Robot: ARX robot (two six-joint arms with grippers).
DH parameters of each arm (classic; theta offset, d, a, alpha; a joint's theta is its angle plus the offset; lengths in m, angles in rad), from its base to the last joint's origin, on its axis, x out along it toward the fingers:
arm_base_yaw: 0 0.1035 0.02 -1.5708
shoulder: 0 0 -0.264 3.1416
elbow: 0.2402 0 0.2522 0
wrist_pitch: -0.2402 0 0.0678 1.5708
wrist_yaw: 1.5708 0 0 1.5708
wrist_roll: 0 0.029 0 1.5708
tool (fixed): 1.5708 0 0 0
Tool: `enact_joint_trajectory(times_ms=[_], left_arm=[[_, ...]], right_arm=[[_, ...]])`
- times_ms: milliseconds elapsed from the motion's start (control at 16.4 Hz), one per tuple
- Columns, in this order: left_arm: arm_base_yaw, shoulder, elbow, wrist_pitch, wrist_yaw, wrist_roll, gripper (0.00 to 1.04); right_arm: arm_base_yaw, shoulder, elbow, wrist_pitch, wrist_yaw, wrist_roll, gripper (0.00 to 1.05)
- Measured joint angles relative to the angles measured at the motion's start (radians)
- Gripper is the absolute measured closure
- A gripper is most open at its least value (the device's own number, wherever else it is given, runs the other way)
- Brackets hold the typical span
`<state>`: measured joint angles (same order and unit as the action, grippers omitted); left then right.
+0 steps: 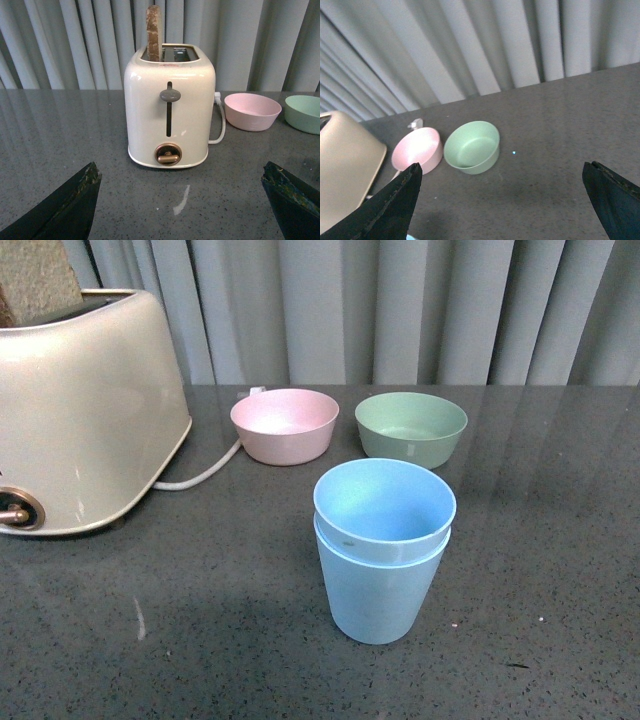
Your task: Stack blue cups with both arms
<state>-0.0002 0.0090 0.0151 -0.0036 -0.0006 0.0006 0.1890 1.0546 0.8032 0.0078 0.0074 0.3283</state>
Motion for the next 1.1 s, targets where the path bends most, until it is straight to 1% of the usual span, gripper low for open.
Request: enact_joint_trajectory(times_ms=[61,122,244,305,366,427,487,548,670,731,792,914,975,1036,1097], left_arm=[[0.0,0.0,0.0,0.0,0.0,0.0,0.07],[0.0,0.0,0.0,0.0,0.0,0.0,0.07],[0.0,0.0,0.0,0.0,0.0,0.0,0.07],[0.0,0.0,0.0,0.0,0.0,0.0,0.07],[0.0,0.0,0.0,0.0,0.0,0.0,0.07],[0.0,0.0,0.0,0.0,0.0,0.0,0.07],[0.0,0.0,0.0,0.0,0.0,0.0,0.07],[0.0,0.0,0.0,0.0,0.0,0.0,0.07],[0.0,0.0,0.0,0.0,0.0,0.0,0.07],[0.0,0.0,0.0,0.0,0.0,0.0,0.07],[0.0,0.0,0.0,0.0,0.0,0.0,0.07],[0.0,0.0,0.0,0.0,0.0,0.0,0.07],[0.0,0.0,0.0,0.0,0.0,0.0,0.07],[0.0,0.0,0.0,0.0,0.0,0.0,0.07],[0.0,0.0,0.0,0.0,0.0,0.0,0.07]], right_arm=[[-0.042,-0.067,-0.076,0.032,0.015,0.002,0.06],[-0.063,-0.127,-0.143,0.047,0.039,0.0,0.06],[-0.066,-0.271,-0.274,0.063,0.126,-0.023,0.06],[-0.067,-0.323,-0.317,0.06,0.146,-0.026,0.06],[-0.074,-0.369,-0.365,0.093,0.155,-0.046,0.08],[-0.104,-0.439,-0.457,0.232,0.092,-0.137,0.2],[-0.18,-0.544,-0.537,0.223,0.004,-0.228,0.35],[-0.197,-0.616,-0.584,0.183,0.006,-0.263,0.46],[-0.188,-0.732,-0.633,0.105,-0.007,-0.297,0.64],[-0.189,-0.811,-0.662,0.085,-0.008,-0.305,0.79],[-0.189,-0.832,-0.669,0.091,-0.008,-0.308,0.9],[-0.189,-0.846,-0.686,0.09,-0.007,-0.318,1.03],[-0.189,-0.894,-0.691,0.007,-0.007,-0.319,1.03],[-0.189,-0.944,-0.71,-0.029,-0.008,-0.319,1.03],[-0.189,-0.985,-0.724,-0.029,-0.008,-0.32,1.03]])
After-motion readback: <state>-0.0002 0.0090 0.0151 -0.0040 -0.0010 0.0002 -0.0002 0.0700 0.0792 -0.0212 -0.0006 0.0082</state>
